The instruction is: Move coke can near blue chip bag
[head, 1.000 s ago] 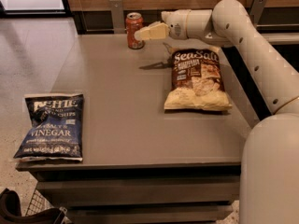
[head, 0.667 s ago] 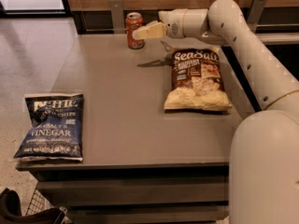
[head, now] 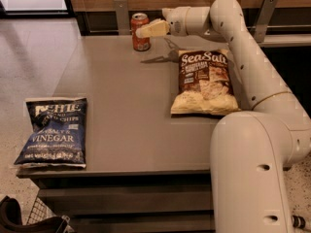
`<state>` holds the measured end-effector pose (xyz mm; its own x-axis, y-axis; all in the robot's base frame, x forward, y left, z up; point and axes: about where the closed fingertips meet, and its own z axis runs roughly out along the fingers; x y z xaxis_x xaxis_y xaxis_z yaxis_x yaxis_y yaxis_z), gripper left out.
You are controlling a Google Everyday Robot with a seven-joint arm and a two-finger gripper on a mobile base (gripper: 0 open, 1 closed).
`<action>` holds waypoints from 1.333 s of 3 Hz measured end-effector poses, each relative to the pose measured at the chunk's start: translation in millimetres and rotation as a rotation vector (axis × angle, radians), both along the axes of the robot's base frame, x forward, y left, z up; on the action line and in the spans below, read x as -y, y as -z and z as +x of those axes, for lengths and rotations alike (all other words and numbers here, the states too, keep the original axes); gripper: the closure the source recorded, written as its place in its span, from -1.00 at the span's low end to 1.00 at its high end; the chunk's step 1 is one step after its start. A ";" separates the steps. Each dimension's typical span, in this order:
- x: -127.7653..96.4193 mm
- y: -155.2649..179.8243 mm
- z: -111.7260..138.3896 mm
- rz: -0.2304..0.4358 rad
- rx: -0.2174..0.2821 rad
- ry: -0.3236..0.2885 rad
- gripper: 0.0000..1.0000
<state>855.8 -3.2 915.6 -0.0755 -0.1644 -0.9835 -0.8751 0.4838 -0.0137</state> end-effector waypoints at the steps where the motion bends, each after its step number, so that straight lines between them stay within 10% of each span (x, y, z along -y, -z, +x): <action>1: 1.5 -2.3 8.3 -0.014 0.008 0.019 -1.00; 4: -34.8 23.6 12.0 -0.005 -0.087 0.138 -1.00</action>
Offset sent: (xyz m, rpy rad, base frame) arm -0.0003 0.0039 -0.0075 -0.1047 0.0580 -0.1697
